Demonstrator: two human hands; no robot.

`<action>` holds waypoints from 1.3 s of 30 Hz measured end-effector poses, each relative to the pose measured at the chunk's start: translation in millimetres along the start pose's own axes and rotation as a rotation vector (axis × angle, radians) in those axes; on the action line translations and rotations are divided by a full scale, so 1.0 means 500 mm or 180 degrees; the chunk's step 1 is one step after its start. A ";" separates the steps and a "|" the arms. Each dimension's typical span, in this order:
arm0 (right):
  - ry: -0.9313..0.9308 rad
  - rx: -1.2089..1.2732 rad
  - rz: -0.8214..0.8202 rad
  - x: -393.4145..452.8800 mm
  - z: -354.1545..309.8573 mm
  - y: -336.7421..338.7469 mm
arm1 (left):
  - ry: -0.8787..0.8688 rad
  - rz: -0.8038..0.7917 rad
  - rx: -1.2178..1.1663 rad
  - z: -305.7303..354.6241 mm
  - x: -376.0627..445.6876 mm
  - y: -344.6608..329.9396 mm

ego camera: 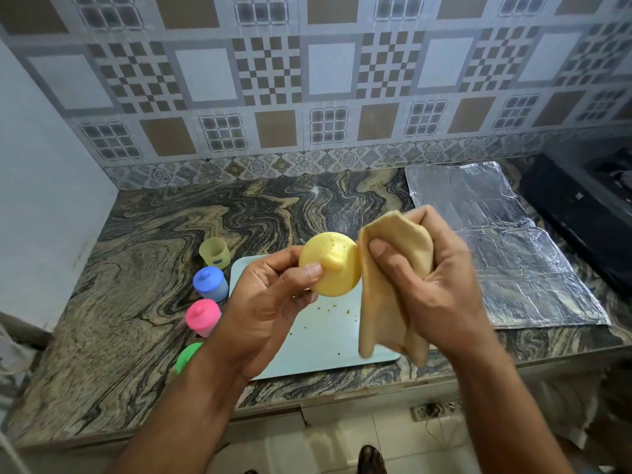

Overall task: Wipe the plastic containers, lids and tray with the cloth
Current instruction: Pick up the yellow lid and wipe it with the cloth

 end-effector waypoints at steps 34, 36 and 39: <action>0.0503 -0.1165 0.0279 0.018 -0.027 -0.010 | -0.0048 -0.0695 0.1280 0.014 0.007 -0.012; 0.0192 -0.0640 0.0286 0.028 -0.001 0.006 | 0.0031 -0.0577 0.1108 0.012 0.011 0.000; 0.0083 -0.0164 -0.0003 0.017 0.013 0.006 | 0.0124 -0.0388 0.0848 0.004 0.015 0.016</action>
Point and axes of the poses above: each hand's wrist, its own x-axis towards the middle knuckle, its own y-axis out of the back of the hand, z = x × y, the point moved 7 cm from there along x, towards the middle knuckle, and after that the axes turned 13 degrees about -x, right-handed, at the moved point
